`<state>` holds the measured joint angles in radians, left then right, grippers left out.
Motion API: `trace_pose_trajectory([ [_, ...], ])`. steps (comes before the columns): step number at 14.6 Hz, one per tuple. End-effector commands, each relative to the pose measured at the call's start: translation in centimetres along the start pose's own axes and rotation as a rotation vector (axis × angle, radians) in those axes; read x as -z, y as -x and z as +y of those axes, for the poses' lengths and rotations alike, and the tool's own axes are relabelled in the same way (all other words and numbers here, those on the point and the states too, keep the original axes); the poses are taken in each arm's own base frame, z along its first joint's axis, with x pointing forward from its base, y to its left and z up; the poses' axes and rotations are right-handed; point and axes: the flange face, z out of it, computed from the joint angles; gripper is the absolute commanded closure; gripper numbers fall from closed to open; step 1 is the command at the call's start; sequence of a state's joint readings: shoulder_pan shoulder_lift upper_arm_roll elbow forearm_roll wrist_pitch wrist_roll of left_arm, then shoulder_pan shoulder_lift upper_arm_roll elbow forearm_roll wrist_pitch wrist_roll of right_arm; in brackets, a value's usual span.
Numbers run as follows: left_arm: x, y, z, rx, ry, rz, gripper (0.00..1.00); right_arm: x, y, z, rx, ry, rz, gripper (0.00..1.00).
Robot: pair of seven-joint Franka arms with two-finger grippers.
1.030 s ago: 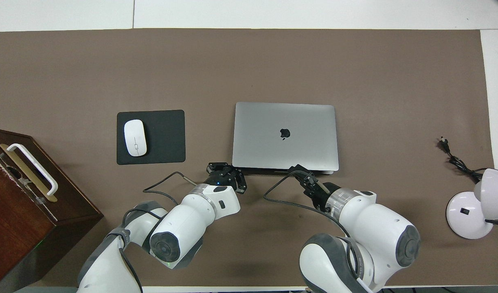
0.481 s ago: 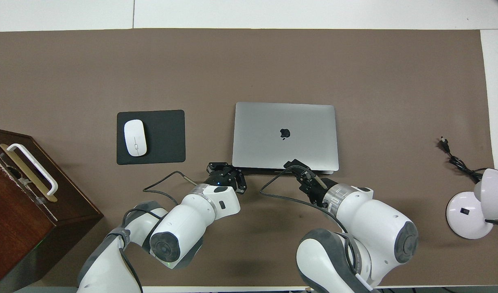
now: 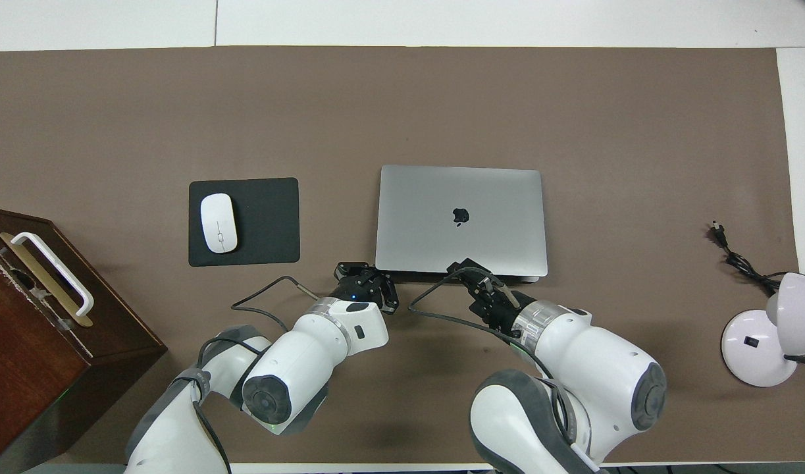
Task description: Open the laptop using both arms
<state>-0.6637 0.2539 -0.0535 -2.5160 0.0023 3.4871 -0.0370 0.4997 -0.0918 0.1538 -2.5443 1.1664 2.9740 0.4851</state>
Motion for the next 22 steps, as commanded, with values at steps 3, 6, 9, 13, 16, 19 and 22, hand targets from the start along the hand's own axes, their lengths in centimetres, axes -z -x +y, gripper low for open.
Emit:
trace_pose_trajectory([
  [3,-1.6,0.6,-0.1,-0.038,-0.001,-0.01,1.0,-0.4,0.4,0.1,0.004,-0.006,0.005,0.0],
  [6,-2.0,1.0,-0.3,-0.045,-0.003,-0.021,1.0,-1.1,3.4,0.9,0.003,0.012,-0.036,0.0],
  [9,-2.1,1.1,-0.3,-0.047,-0.002,-0.022,1.0,-1.8,4.6,3.0,0.008,0.035,-0.003,0.0],
  [13,-2.3,1.3,-0.3,-0.064,-0.003,-0.028,1.0,-3.2,4.5,4.2,0.028,0.053,0.074,0.0],
  [16,-2.3,1.3,-0.4,-0.064,-0.004,-0.029,1.0,-3.7,4.3,4.4,0.041,0.057,0.095,0.0],
  [19,-2.3,1.3,-0.6,-0.067,-0.007,-0.029,1.0,-3.9,4.2,2.8,0.033,0.028,0.103,0.0],
  [22,-2.3,1.3,-0.7,-0.07,-0.008,-0.029,1.0,-4.2,4.1,1.1,0.023,0.002,0.101,0.0],
])
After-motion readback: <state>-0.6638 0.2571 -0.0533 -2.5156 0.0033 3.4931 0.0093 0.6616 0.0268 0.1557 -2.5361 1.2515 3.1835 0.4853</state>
